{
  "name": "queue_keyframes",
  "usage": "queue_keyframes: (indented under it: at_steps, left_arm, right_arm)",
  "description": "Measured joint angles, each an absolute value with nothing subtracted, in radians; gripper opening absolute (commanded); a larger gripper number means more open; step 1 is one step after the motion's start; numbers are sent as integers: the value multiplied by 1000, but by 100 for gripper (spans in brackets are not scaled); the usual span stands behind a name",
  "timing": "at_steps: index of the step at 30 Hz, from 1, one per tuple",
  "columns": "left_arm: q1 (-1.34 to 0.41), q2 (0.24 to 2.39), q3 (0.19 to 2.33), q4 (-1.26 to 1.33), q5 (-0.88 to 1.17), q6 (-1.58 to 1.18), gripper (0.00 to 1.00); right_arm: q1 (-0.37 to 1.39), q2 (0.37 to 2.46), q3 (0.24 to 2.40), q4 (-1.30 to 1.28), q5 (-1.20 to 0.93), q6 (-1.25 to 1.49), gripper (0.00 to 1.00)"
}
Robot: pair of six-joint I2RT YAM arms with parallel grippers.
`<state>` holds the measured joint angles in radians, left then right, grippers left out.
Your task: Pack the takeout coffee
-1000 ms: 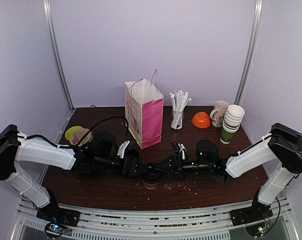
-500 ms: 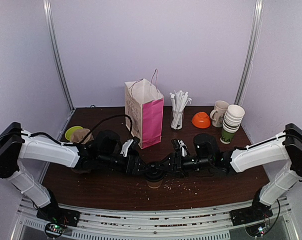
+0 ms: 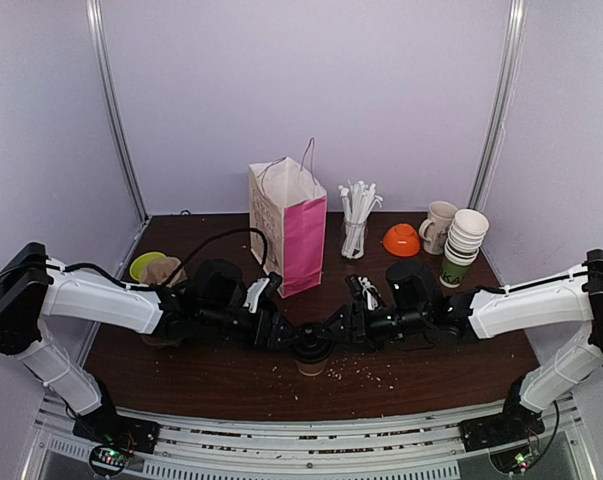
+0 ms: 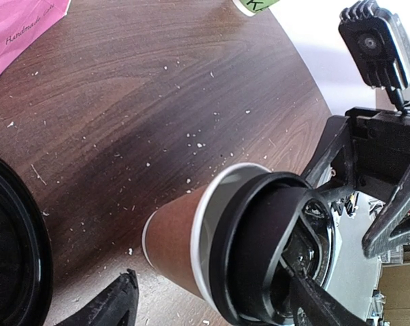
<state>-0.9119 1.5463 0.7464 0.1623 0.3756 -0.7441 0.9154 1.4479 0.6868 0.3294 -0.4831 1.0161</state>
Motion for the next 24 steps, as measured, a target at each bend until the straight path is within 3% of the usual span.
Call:
queue_keyframes:
  at_steps: [6, 12, 24]
  left_arm:
    - [-912, 1550, 747, 155, 374, -740, 80]
    - [-914, 1553, 749, 154, 374, -738, 88]
    - [-920, 1542, 770, 89, 381, -737, 95]
  right_arm:
    - [910, 1431, 701, 257, -465, 991, 64]
    - [906, 1418, 715, 186, -432, 959, 64]
    - [900, 1478, 741, 247, -424, 937, 65]
